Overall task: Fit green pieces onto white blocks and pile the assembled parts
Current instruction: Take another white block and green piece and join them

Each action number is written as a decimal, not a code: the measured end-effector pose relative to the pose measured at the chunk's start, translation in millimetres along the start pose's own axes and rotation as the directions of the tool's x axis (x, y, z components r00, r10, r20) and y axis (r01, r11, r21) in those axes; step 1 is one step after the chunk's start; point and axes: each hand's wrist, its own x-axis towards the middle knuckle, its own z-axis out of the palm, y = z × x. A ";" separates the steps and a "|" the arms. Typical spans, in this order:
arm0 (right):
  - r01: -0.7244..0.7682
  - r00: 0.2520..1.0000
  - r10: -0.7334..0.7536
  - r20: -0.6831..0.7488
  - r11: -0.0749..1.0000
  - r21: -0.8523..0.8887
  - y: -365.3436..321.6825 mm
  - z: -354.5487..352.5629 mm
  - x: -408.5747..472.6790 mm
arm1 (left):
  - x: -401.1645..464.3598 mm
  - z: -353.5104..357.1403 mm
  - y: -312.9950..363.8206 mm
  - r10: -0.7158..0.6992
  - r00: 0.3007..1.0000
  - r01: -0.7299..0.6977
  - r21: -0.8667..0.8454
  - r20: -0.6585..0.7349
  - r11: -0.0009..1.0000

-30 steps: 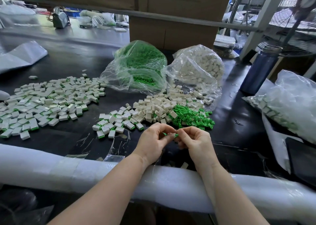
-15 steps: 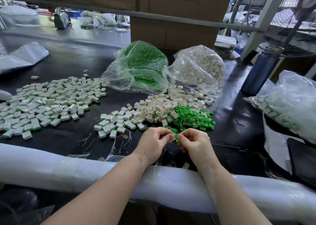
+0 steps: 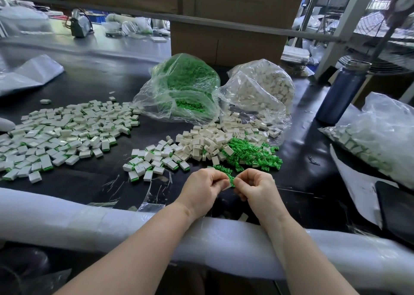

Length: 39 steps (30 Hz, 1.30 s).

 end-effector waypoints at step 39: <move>0.077 0.997 -0.076 -0.006 0.992 0.101 2.0 0.8 -1.8 | -2.0 -5.2 7.6 -0.116 0.993 0.120 -0.281 0.033 0.952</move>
